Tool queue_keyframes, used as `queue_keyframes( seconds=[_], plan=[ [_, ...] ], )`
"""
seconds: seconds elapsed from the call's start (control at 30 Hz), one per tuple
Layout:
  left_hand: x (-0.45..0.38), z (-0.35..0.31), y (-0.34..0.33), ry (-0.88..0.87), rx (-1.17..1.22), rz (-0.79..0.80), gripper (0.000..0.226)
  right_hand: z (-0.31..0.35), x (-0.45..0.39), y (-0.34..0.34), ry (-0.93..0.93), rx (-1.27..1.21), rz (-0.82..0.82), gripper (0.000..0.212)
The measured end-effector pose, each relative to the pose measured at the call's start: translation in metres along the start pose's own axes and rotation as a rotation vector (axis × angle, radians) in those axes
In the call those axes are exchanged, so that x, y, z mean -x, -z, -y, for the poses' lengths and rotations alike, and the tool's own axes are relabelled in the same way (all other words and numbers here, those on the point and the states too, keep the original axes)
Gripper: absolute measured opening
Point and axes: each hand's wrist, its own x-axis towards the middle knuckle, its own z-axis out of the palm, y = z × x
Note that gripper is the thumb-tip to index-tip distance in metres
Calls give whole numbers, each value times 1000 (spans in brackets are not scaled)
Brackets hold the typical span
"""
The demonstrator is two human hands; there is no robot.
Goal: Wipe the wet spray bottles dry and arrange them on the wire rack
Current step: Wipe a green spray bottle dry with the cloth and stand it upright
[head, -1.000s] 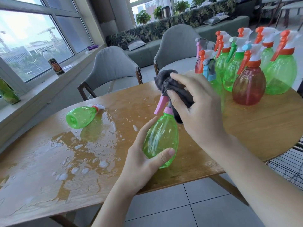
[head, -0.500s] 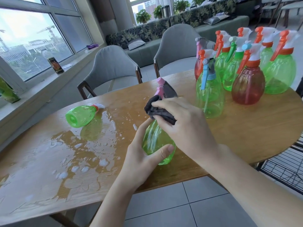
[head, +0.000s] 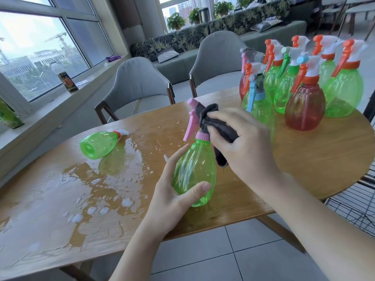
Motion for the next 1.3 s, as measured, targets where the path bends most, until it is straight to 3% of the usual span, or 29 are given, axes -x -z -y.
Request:
queue_keyframes(
  seconds=[0.13, 0.3, 0.47, 0.83, 1.3],
  plan=[
    [0, -1, 3, 3, 7, 19, 82, -1, -4, 6, -18, -60, 84, 22],
    [0, 0, 3, -2, 16, 49, 82, -3, -2, 12, -131, -66, 32, 21],
    [2, -1, 4, -6, 4, 26, 81, -2, 8, 21, -207, -149, 183, 22],
    [9, -29, -35, 24, 20, 105, 79, -27, 38, 73, -563, -129, -45, 18],
    [-45, -84, -184, 86, -105, 32, 91, -106, 44, 184, -823, 54, -355, 14]
  ],
)
